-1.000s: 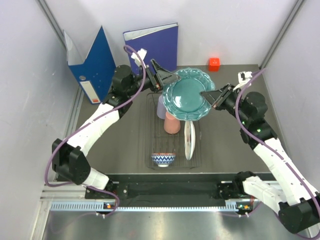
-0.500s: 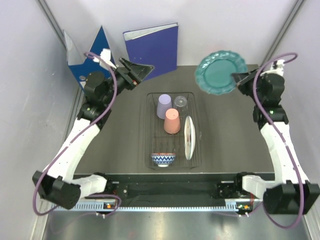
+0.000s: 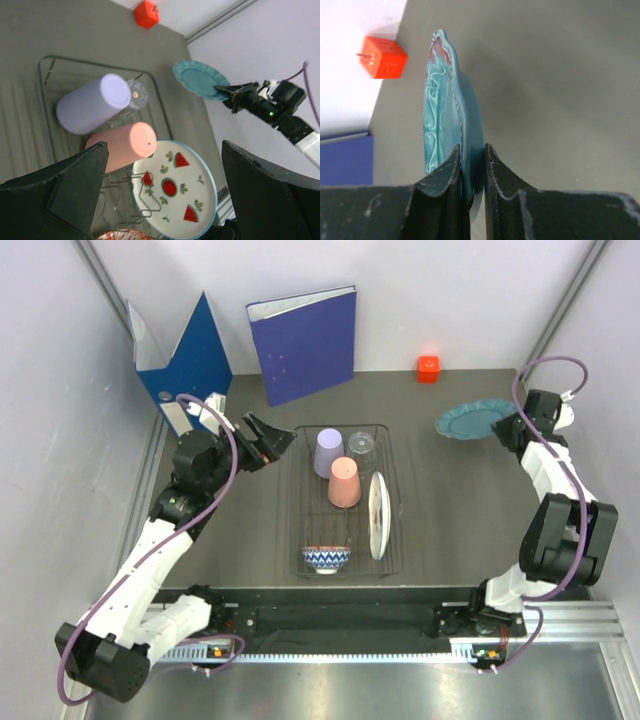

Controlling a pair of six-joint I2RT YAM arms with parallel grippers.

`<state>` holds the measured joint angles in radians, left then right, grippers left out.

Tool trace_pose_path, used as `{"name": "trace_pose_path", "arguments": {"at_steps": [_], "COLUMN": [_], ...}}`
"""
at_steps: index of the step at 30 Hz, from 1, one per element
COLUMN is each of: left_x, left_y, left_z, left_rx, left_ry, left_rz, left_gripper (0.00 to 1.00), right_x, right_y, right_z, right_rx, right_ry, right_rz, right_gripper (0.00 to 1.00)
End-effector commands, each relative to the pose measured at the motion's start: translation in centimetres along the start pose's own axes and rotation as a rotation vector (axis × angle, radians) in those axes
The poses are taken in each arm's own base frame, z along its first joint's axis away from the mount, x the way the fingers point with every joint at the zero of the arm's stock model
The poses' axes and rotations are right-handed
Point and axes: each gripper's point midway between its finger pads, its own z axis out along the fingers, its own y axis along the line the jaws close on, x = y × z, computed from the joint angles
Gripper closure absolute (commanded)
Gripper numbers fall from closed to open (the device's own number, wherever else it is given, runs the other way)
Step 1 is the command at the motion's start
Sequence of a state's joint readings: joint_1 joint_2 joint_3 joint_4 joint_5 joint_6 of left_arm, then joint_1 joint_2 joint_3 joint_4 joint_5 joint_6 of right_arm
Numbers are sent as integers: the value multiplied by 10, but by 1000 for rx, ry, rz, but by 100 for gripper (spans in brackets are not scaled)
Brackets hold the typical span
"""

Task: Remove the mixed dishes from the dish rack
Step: Place the plate at the center of the board.

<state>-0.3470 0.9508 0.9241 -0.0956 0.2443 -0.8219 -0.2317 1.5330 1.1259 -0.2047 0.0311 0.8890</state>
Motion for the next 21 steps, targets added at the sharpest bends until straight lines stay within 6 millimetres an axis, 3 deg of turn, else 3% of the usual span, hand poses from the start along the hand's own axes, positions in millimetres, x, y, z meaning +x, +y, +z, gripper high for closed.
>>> {"name": "trace_pose_path", "arguments": {"at_steps": [1, 8, 15, 21], "left_x": [12, 38, 42, 47], "left_y": [13, 18, 28, 35], "left_z": [-6, -8, -13, -14], "left_rx": [-17, 14, -20, -44], "left_ry": [13, 112, 105, 112], "left_rz": [48, 27, 33, 17], "left_gripper": [1, 1, 1, 1], "right_x": [-51, -33, -32, -25], "right_y": [56, 35, 34, 19], "right_z": [-3, 40, 64, 87], "right_rx": [-177, -86, -64, -8], "right_ry": [-163, -105, -83, -41], "right_rz": [15, -1, -2, -4], "right_gripper": [100, 100, 100, 100]}}
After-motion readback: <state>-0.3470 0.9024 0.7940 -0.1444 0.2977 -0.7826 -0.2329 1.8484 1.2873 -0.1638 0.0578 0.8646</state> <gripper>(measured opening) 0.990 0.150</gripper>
